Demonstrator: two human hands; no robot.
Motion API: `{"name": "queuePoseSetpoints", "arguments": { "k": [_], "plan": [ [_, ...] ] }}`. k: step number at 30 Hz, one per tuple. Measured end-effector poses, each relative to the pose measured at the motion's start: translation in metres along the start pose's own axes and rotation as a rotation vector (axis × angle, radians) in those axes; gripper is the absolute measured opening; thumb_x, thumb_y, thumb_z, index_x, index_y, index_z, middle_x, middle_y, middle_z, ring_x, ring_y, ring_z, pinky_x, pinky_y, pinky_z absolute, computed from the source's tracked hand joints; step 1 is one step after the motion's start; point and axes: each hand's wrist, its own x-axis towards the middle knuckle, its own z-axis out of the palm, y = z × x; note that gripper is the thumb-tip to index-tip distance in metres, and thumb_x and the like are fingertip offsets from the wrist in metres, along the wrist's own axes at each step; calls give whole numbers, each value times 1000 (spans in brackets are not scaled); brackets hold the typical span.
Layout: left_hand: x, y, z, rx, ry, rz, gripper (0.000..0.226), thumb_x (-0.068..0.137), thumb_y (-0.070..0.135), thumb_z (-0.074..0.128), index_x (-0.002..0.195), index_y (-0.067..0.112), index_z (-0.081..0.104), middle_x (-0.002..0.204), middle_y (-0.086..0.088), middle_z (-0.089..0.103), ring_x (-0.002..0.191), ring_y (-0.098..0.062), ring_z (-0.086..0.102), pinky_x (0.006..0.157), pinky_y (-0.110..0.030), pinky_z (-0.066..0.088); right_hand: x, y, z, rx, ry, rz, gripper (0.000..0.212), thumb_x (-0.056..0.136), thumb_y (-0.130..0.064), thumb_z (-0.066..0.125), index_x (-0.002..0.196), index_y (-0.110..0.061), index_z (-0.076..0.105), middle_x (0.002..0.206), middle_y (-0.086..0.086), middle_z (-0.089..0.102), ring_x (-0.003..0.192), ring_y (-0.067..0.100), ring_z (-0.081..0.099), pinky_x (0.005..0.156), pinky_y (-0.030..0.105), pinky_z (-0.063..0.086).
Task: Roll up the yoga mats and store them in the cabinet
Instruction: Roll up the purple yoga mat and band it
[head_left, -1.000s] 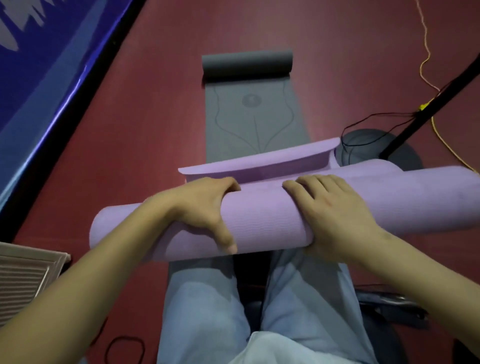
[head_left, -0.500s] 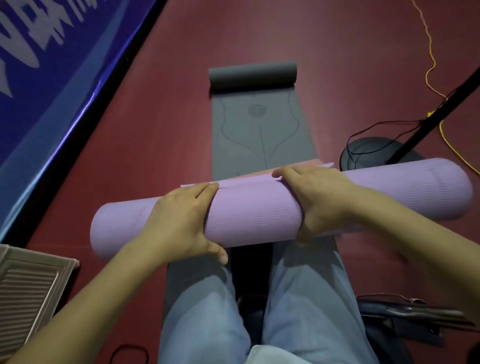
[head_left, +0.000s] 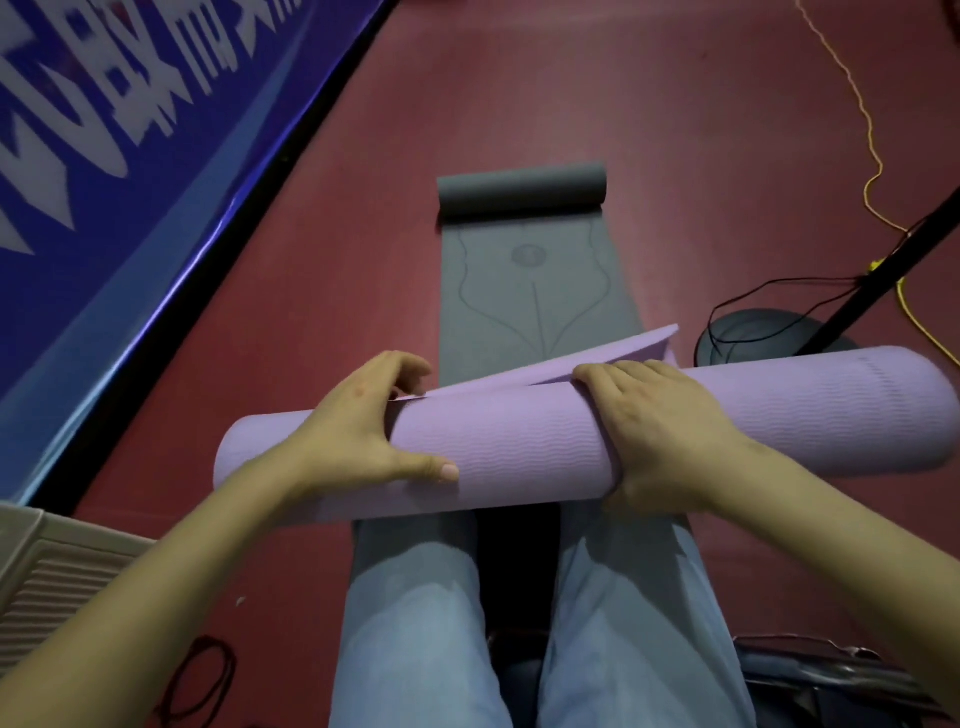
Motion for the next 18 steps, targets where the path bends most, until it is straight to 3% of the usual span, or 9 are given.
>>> {"name": "queuePoseSetpoints", "arguments": {
  "k": [2,4,7,9,11,13,15,18],
  "plan": [
    [-2,1,-6,74,60,37,92,49,85,76,121,29,61,116,19,65,105,0,61,94,-35,52,6,5,-6,28,-49,4,104,42,-61,82,130,-24,41,122,-6,59,108,22,57,89,35,43],
    [-4,8,-7,322,1,77,114,47,96,64,136,26,59,131,11,66,119,-12,63,105,-41,48,13,10,-12,51,-80,3,103,41,-60,85,127,-26,42,118,-6,61,103,22,61,78,33,41],
    [-5,16,13,705,-159,103,158,39,101,57,158,3,25,159,-12,40,143,-29,44,120,-48,32,25,14,-22,125,-122,26,104,41,-55,89,126,-27,37,105,-8,59,94,25,62,70,33,39],
    [-1,10,25,745,-159,57,165,34,95,66,159,-1,17,157,-16,38,140,-34,43,118,-46,35,28,15,-23,140,-140,39,105,41,-56,89,126,-29,33,98,-10,53,87,24,58,68,33,37],
    [5,4,29,719,-92,49,152,33,85,74,153,1,33,141,-12,52,124,-33,55,105,-45,45,28,16,-23,161,-122,50,104,38,-59,88,122,-33,33,100,-8,54,82,21,52,69,33,38],
    [3,4,26,677,-35,95,121,35,74,72,135,8,50,120,-4,62,105,-30,64,88,-44,50,24,15,-26,191,-146,58,102,36,-60,89,119,-35,34,102,-4,56,81,22,53,68,34,41],
    [-8,9,24,636,11,175,101,37,70,67,119,12,59,103,1,65,90,-28,67,75,-41,51,14,14,-28,200,-190,45,103,35,-60,89,118,-36,33,100,-5,58,82,23,56,66,36,43],
    [-29,19,25,607,72,250,89,36,67,67,108,15,64,91,4,68,77,-27,68,65,-36,54,-5,12,-29,224,-238,14,101,36,-60,87,117,-37,32,101,-7,61,88,23,60,74,38,51]
  ]
}}
